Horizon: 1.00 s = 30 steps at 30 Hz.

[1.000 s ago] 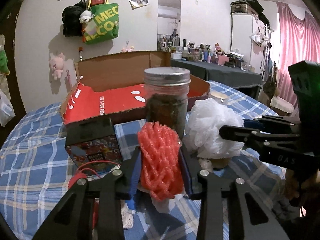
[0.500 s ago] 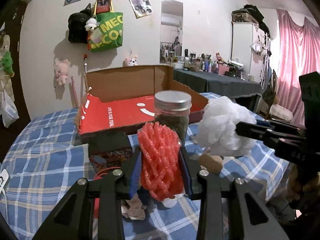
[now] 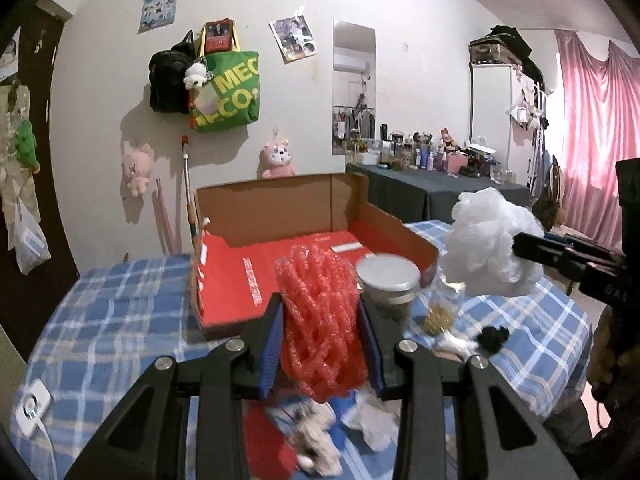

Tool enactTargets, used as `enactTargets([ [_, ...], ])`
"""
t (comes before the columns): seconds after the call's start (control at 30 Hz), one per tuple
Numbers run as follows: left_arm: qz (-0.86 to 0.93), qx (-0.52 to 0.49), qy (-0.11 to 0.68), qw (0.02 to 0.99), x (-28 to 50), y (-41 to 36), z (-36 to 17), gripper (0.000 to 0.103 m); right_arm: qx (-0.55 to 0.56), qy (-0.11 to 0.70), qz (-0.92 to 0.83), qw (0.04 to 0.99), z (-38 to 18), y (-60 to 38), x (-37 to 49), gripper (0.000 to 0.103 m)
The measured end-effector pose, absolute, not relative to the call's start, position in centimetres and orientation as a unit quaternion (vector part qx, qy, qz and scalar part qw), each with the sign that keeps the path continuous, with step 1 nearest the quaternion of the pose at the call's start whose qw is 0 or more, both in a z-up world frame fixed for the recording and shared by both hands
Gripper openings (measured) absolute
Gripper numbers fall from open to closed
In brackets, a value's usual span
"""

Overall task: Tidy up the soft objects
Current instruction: 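Carry the white puff and red foam net into the cardboard box with both tools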

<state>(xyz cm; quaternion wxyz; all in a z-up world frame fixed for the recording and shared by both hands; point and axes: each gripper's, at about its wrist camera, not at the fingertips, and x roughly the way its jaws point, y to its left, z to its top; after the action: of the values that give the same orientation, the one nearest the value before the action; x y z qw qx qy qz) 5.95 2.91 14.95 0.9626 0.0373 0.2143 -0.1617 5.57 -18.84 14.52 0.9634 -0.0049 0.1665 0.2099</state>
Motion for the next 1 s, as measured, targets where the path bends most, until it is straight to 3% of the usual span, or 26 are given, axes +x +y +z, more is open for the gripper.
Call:
enactTargets([
  [0.57,-0.214,0.101,0.252,0.938,16.4,1.6,18.3,0.038,-0.044,0.223,0.254,0.940,17.7,-17.9,17.5,0.021],
  [1.0,-0.217,0.118,0.360,0.900,30.1,-1.3,14.5,0.038,-0.061,0.332,0.230,0.913,15.2,-15.1,33.0,0.021],
])
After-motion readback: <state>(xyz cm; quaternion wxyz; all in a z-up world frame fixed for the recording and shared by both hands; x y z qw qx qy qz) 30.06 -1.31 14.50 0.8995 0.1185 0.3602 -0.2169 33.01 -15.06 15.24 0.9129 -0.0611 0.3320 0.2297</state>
